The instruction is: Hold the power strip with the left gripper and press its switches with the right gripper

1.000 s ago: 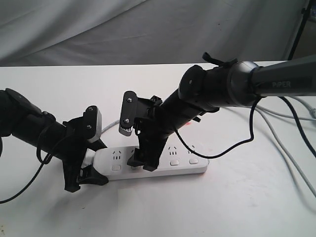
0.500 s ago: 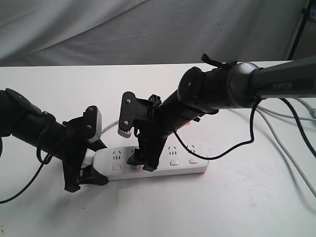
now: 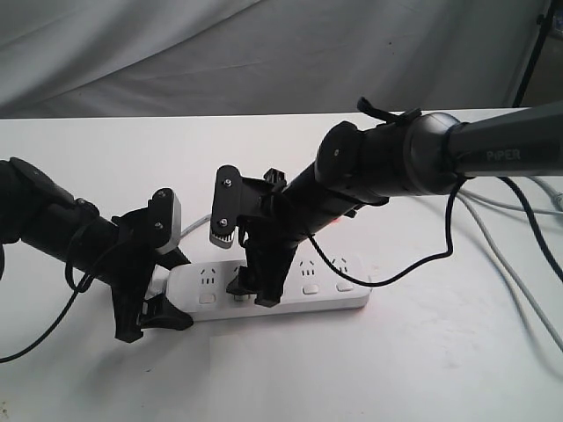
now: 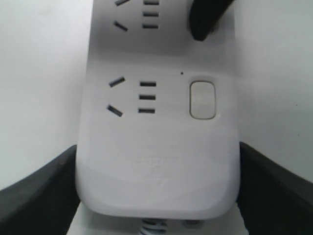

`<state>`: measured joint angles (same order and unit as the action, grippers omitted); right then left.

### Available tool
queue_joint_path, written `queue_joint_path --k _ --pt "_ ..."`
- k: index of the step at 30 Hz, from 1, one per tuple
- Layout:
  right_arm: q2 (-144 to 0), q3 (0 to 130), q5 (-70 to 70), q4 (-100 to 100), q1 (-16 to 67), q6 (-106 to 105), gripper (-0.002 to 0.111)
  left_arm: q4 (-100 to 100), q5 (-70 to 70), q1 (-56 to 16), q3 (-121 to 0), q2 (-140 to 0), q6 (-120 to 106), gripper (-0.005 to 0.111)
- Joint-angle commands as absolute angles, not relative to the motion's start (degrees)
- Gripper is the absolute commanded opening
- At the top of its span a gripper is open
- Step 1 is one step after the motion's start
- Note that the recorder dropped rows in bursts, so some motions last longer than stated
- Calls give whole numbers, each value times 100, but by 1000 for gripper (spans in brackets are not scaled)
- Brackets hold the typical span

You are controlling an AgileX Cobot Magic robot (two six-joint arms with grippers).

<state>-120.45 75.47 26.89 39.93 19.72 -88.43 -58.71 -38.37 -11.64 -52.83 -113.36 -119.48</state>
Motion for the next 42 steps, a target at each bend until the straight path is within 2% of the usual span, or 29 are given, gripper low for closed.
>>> queue_joint_path --k 1,10,20,42 --pt "-12236 7279 2607 3360 1954 -9146 85 -5827 -3603 -1205 -5300 -11341 -12000 0" --pt "-12137 7279 2596 3647 1954 -9162 85 -5827 -3603 -1205 -5300 -11341 -12000 0" --pt "-11328 7279 2994 4647 1941 -9297 85 -5827 -3603 -1205 -5300 -11341 -12000 0" --pt "-11325 7279 3562 4406 1372 -9051 85 -5827 -3603 -1205 -5300 -11341 -12000 0"
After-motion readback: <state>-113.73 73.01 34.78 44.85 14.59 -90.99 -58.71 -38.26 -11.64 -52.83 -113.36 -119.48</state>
